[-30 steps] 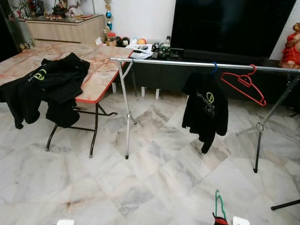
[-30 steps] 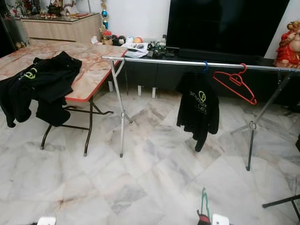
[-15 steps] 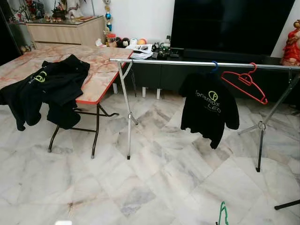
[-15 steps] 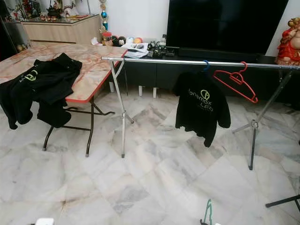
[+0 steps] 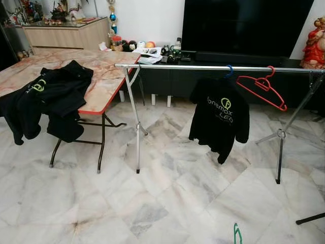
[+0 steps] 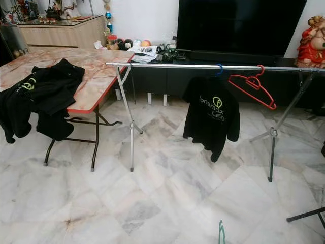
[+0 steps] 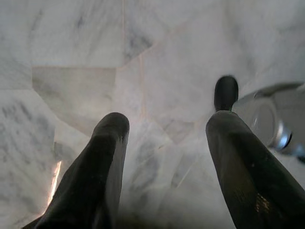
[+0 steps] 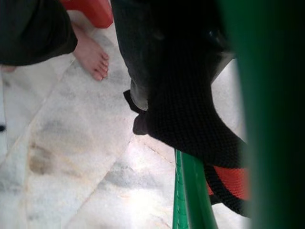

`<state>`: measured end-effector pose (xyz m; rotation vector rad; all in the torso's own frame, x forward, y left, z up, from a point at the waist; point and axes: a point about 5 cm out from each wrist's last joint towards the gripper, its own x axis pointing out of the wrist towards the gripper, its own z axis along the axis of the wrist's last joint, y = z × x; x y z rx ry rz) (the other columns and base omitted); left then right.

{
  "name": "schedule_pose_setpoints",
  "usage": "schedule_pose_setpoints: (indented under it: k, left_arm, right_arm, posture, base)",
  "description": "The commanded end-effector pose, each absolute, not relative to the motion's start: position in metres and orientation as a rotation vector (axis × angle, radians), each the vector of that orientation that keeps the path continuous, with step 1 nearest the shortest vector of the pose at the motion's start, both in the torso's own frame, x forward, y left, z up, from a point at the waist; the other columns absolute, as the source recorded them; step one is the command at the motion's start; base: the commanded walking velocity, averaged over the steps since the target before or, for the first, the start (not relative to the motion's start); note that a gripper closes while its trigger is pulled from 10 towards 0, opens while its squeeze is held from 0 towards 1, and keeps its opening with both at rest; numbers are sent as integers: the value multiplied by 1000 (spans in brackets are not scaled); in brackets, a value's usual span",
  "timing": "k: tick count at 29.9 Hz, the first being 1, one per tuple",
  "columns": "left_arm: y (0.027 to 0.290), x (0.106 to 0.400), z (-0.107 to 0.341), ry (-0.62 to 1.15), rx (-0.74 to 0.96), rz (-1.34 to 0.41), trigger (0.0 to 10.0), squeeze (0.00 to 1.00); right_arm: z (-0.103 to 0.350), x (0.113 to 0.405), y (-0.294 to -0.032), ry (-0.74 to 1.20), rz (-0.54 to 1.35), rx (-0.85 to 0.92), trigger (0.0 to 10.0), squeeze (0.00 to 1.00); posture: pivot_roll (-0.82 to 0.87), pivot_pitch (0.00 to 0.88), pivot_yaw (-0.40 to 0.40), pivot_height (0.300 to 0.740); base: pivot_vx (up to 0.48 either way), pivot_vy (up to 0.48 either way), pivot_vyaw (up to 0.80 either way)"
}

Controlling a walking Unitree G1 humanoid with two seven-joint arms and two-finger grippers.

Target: Hang hanger

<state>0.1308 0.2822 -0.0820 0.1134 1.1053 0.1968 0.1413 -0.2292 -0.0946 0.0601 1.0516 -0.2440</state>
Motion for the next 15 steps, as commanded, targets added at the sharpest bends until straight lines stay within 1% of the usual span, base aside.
schedule_pose_setpoints:
  k: [1,6,9,15]
  left_arm:
    - [285,123,-83,1123,119,196,10000,0]
    - [287,119,-84,1133,123,198,10000,0]
    - [281,125,-84,1118,125,180,10000,0]
    - [281,126,-84,1116,129,175,10000,0]
  right_arm:
    - [-93,143,-232,1029,-236,43,10000,0]
    - [-93,143,-231,1016,-214,34,10000,0]
    - [-93,143,-231,1009,-213,38,10000,0]
    - [-92,144,-231,1010,-212,22,10000,0]
  posture:
    - [99,0,-1,740]
    - [98,0,-1,740]
    - [98,0,1,740]
    - [101,0,3,740]
  base:
    - [0,0,0]
    - [0,0,0]
    - [0,0,0]
    - [0,0,0]
